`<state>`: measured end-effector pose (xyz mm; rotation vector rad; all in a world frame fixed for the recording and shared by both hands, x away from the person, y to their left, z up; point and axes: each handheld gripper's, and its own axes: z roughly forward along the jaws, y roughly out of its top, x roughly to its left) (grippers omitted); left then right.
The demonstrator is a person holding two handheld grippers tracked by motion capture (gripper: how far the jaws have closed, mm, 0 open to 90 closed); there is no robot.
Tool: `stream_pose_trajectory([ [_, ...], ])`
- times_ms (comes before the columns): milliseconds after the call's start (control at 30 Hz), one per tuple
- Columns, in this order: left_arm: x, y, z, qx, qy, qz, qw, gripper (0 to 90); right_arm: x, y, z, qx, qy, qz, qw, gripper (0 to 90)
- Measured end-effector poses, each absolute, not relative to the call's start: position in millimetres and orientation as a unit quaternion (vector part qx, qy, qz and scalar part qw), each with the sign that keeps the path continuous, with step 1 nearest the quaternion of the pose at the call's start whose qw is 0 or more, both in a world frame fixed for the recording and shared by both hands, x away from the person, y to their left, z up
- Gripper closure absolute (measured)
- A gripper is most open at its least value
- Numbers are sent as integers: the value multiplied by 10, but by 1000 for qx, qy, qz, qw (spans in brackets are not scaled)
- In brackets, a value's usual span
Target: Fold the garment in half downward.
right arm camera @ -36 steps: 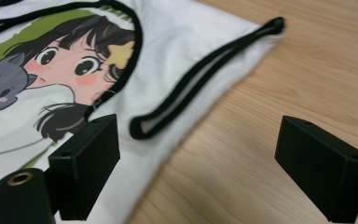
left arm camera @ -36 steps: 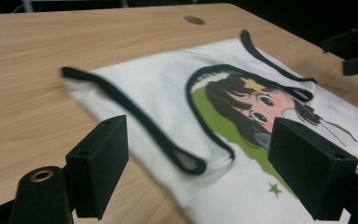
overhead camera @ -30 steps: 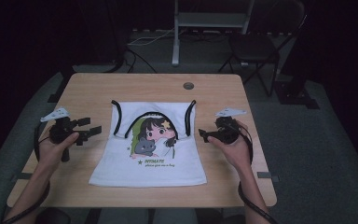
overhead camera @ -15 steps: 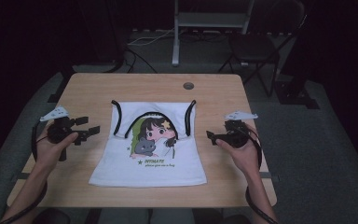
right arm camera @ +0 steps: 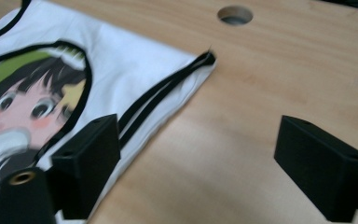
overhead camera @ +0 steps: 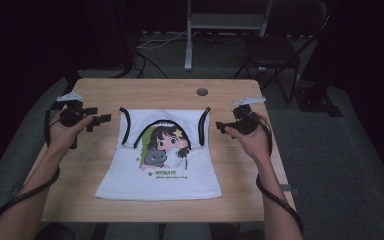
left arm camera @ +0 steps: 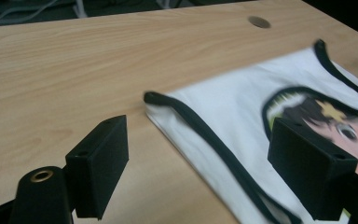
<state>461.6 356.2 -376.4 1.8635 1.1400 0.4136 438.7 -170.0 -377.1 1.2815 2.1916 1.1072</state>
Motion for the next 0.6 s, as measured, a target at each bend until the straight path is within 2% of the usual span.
stream_pose_trajectory([
  [67, 4755, 3504, -3749, 751, 470, 171, 431, 197, 4537, -1685, -3734, 457, 780, 387, 185, 208],
  [133, 4814, 3476, -3750, 752, 472, 169, 428, 197, 4606, -1673, -3725, 456, 781, 384, 184, 224],
  [167, 4936, 3409, -3772, 754, 479, 166, 418, 197, 4751, -1634, -3730, 461, 783, 377, 181, 268],
  [400, 5240, 3226, -3881, 770, 494, 163, 370, 200, 5190, -1415, -3854, 478, 783, 360, 172, 414],
  [433, 5261, 3213, -3899, 774, 492, 164, 363, 202, 5238, -1382, -3876, 480, 783, 359, 168, 429],
  [500, 5279, 3210, -3932, 769, 499, 162, 366, 264, 5317, -1324, -3928, 482, 787, 346, 169, 455],
  [600, 5299, 3235, -3973, 763, 506, 161, 368, 267, 5387, -1292, -4010, 486, 788, 341, 164, 469],
])
